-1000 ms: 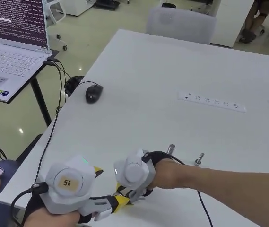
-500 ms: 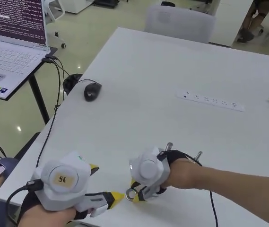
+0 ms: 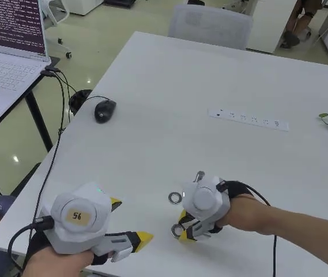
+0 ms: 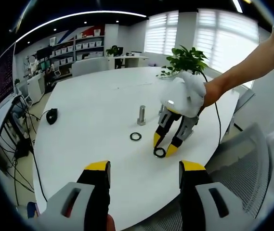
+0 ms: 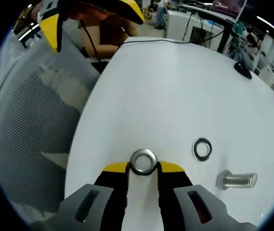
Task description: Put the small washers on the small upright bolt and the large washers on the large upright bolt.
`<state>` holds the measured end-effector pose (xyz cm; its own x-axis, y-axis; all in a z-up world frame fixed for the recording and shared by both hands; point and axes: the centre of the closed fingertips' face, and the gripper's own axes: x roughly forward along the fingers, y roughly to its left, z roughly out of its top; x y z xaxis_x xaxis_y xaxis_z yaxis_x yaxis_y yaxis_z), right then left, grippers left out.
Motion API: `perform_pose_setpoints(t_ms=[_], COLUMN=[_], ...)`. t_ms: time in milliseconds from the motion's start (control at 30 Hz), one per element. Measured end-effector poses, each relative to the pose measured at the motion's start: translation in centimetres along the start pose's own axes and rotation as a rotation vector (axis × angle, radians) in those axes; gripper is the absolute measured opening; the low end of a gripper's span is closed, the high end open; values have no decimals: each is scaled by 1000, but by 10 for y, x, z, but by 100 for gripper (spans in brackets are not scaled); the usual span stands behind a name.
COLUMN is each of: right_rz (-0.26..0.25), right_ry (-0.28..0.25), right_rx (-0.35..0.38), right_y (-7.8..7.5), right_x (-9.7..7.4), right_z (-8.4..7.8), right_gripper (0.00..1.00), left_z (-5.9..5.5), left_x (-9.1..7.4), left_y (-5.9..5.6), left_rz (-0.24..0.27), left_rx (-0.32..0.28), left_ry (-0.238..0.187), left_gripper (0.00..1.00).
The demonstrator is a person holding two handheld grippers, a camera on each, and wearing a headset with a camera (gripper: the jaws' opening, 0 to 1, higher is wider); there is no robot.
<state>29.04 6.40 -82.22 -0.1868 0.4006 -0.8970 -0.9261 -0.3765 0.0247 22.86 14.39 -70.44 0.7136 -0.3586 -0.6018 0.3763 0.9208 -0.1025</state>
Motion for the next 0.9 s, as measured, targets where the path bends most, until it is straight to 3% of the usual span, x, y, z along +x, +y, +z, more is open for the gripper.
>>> perform_pose_setpoints(t_ms=[400, 633, 900], right_rz=[-34, -100, -181], right_ry=[-14, -23, -68], right_rx=[48, 81, 124], right_y=[-11, -37, -71], right_x=[-15, -42, -74], right_z=[-9, -14, -8], right_gripper=[23, 23, 23], left_z=[-1, 0, 2], left_x=[-1, 3, 4], left_y=[0, -2, -2], left_rz=[1, -8, -13], left_rx=[-4, 1, 4], left_ry=[2, 4, 1], left_gripper=[57, 57, 57])
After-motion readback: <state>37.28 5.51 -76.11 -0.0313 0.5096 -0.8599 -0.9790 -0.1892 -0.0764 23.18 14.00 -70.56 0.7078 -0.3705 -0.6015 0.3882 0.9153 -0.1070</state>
